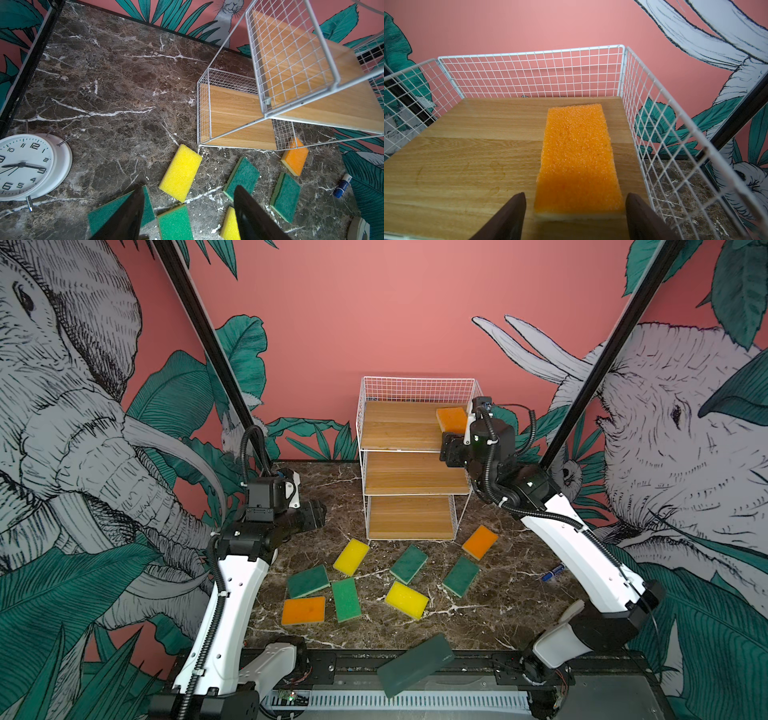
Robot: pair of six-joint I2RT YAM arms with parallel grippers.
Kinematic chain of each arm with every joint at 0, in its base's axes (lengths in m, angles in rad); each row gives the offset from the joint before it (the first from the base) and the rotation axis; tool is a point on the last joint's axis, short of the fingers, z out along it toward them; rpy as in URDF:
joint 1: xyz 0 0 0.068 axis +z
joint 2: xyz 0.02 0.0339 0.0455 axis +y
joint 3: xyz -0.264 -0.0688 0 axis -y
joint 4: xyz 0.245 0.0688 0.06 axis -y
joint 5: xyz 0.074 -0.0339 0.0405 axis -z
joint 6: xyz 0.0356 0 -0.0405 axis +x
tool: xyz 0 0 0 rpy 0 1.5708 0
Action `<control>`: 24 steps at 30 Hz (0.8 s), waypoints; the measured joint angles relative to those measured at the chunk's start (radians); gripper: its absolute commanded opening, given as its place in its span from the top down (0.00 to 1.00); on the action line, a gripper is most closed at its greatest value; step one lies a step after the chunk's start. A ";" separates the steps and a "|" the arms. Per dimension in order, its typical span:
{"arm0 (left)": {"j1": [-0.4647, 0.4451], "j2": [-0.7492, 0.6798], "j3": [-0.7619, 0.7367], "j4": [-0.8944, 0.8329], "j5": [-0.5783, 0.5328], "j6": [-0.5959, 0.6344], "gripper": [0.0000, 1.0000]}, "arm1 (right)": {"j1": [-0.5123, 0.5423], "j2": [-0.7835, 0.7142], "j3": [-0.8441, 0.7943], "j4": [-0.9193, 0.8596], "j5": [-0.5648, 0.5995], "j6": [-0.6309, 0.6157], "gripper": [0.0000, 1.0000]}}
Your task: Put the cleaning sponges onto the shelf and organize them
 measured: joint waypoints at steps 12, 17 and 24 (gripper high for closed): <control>0.000 -0.018 -0.004 -0.005 -0.008 0.000 0.30 | 0.000 -0.073 0.000 -0.021 -0.025 0.002 0.26; 0.000 -0.019 -0.015 -0.005 -0.009 0.000 0.30 | 0.000 -0.119 0.000 -0.002 -0.039 -0.018 0.55; 0.000 -0.019 -0.017 -0.004 -0.011 0.000 0.30 | -0.003 -0.089 0.013 0.030 -0.070 -0.076 0.67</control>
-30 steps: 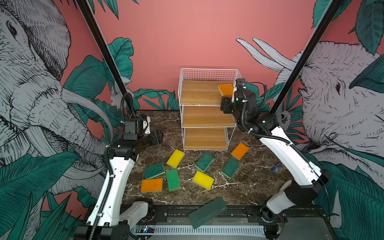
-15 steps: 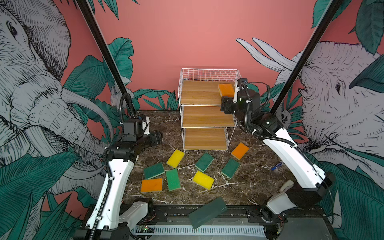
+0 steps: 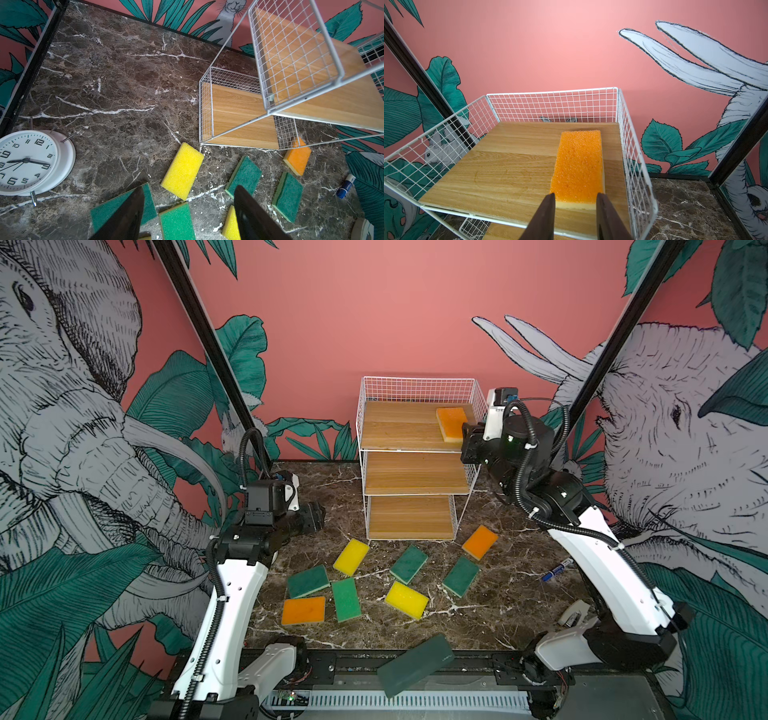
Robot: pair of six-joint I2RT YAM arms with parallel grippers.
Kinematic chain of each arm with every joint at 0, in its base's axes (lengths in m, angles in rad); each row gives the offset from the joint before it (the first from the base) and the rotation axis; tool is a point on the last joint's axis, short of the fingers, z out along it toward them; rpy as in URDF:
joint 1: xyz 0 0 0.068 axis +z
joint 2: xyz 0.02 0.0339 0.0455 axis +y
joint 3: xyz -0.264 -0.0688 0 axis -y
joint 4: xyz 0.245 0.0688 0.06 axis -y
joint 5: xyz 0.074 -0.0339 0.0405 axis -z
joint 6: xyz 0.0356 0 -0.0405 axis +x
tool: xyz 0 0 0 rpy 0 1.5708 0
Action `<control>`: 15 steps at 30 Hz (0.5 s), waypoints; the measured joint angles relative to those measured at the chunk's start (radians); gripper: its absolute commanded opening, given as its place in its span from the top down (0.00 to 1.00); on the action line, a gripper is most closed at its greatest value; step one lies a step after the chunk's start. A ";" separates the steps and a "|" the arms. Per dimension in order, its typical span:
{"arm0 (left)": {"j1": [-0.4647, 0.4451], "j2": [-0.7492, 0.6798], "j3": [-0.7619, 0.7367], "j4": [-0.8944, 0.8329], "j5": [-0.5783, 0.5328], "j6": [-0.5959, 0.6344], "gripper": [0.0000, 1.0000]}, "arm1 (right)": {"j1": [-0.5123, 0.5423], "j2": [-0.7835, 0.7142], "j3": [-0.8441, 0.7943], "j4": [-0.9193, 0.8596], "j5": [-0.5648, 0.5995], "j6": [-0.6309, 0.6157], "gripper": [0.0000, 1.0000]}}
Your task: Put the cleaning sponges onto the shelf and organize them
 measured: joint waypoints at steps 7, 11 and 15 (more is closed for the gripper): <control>0.000 0.001 0.000 0.015 0.003 -0.003 0.30 | -0.002 0.111 0.077 -0.024 -0.011 -0.031 0.68; 0.000 0.012 0.000 0.019 0.003 -0.001 0.30 | -0.003 0.117 0.074 -0.026 -0.007 -0.036 0.68; 0.000 0.028 0.000 0.022 0.004 0.000 0.30 | -0.012 0.115 0.074 -0.021 -0.003 -0.047 0.68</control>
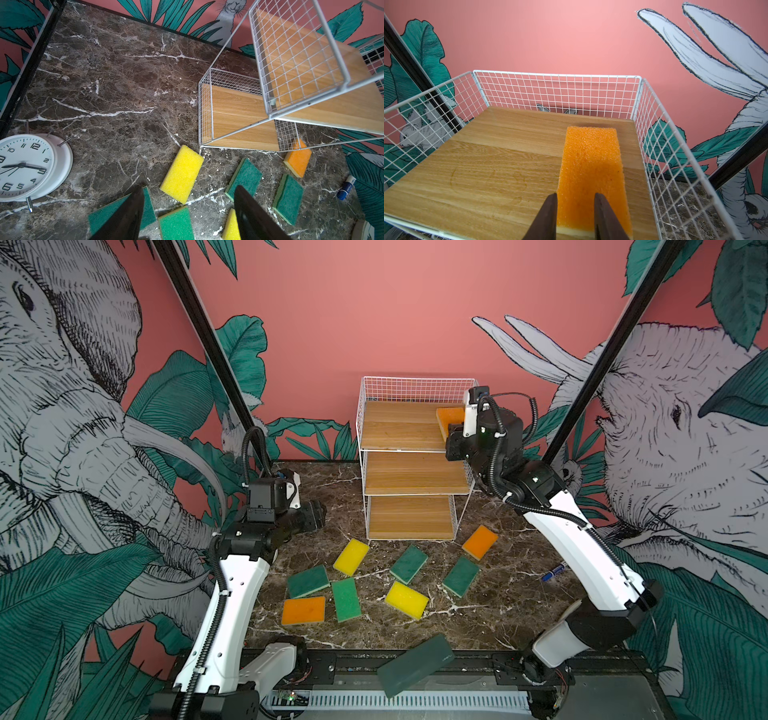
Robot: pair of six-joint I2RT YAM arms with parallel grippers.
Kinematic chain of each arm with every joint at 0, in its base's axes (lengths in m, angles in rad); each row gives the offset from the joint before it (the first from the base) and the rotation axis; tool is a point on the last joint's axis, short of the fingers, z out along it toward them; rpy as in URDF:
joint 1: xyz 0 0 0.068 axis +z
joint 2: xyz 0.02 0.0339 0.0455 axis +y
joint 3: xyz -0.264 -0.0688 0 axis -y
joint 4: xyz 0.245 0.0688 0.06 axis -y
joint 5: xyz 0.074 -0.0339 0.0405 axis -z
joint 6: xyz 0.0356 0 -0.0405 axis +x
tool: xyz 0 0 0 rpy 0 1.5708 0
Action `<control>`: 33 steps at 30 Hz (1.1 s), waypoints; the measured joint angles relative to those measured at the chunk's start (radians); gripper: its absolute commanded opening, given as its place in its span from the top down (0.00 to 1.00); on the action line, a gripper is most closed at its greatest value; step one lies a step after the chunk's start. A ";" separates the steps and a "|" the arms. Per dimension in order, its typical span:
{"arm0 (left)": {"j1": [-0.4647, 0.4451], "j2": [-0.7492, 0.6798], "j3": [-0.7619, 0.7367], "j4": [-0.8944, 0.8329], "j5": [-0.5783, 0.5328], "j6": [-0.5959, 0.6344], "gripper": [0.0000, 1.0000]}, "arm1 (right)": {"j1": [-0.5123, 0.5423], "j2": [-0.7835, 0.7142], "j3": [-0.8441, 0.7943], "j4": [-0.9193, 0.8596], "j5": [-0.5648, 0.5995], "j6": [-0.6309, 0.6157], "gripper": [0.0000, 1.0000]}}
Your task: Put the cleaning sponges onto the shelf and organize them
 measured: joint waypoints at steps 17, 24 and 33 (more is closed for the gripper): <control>0.000 0.002 -0.017 0.026 0.005 -0.004 0.30 | -0.016 0.143 0.159 -0.070 0.000 -0.021 0.68; 0.000 0.002 -0.019 0.032 0.008 -0.007 0.30 | -0.016 0.155 0.190 -0.108 -0.006 -0.016 0.68; 0.000 0.002 -0.023 0.034 0.008 -0.012 0.30 | -0.016 0.194 0.244 -0.127 -0.003 0.015 0.70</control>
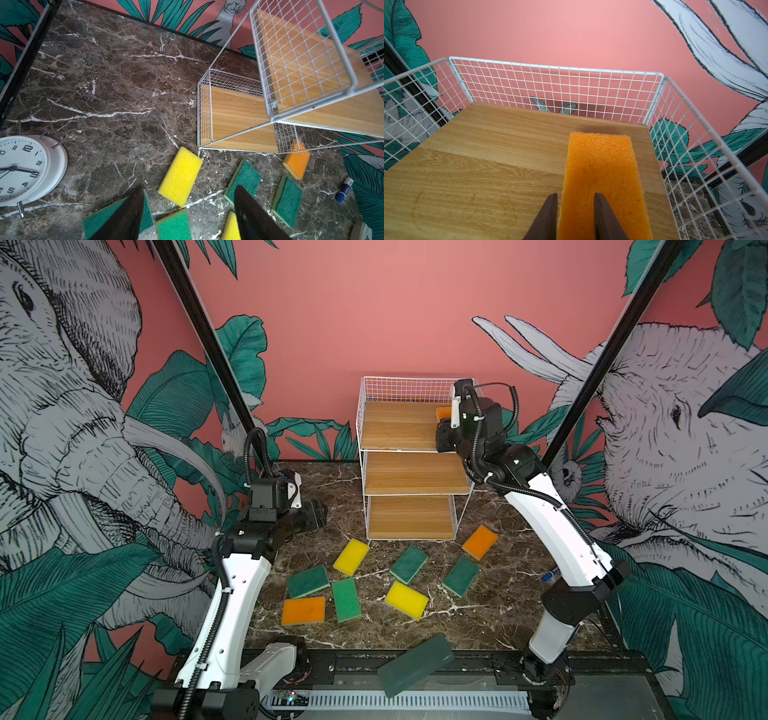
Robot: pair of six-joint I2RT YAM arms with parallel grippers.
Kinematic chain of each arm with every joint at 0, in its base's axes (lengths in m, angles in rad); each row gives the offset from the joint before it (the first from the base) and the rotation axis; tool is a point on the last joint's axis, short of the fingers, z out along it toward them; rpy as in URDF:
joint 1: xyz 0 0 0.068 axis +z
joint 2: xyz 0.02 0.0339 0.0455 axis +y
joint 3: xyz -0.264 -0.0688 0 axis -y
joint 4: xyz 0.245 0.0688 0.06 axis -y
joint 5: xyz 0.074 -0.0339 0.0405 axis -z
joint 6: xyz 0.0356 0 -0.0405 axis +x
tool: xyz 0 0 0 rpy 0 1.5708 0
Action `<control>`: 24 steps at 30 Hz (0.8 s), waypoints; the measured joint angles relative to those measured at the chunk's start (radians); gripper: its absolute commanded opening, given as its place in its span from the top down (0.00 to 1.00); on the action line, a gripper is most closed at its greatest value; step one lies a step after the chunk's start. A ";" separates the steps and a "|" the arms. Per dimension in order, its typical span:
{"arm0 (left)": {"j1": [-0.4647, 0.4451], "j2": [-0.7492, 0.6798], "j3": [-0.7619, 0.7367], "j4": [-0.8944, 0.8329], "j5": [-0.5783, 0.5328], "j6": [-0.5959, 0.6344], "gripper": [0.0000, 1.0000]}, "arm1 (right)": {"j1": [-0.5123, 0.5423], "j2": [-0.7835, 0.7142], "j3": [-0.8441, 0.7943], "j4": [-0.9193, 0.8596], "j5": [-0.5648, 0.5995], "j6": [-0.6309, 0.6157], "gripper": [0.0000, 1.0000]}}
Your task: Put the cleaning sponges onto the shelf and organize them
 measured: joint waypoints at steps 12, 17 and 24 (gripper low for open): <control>0.000 0.000 -0.001 0.000 0.000 -0.007 0.30 | 0.001 0.045 0.069 -0.056 0.072 0.080 0.73; 0.000 0.000 -0.001 0.000 0.000 -0.011 0.30 | 0.001 0.038 0.057 -0.053 0.093 0.082 0.73; 0.000 -0.002 -0.001 0.000 0.000 -0.014 0.30 | 0.001 0.006 0.010 -0.031 0.097 0.070 0.68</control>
